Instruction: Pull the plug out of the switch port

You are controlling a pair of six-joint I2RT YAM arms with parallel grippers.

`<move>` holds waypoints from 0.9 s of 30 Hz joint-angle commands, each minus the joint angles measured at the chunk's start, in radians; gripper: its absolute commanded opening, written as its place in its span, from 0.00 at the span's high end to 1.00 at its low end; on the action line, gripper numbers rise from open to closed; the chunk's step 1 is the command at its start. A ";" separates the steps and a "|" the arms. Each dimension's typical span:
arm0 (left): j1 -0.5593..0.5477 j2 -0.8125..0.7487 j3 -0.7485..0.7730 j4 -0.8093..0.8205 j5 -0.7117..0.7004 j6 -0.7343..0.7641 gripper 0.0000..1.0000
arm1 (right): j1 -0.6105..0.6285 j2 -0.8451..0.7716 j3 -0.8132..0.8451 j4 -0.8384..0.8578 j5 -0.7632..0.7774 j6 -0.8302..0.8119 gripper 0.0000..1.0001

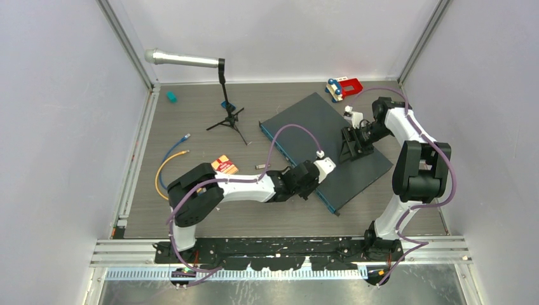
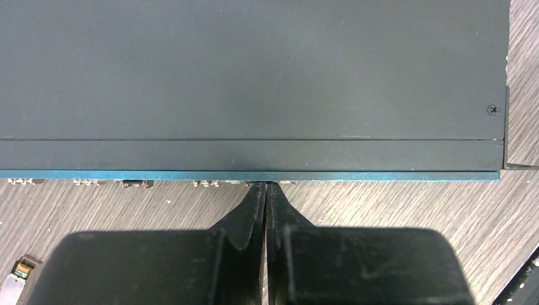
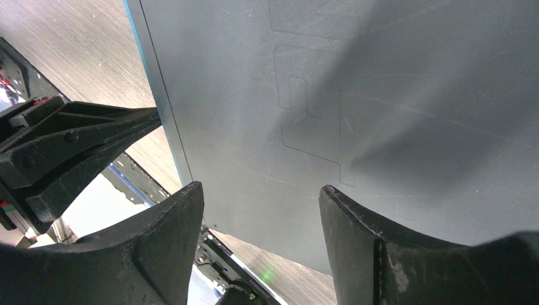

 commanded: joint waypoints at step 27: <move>-0.005 -0.127 -0.151 0.188 -0.052 0.077 0.72 | 0.006 0.014 0.044 -0.026 -0.012 -0.017 0.24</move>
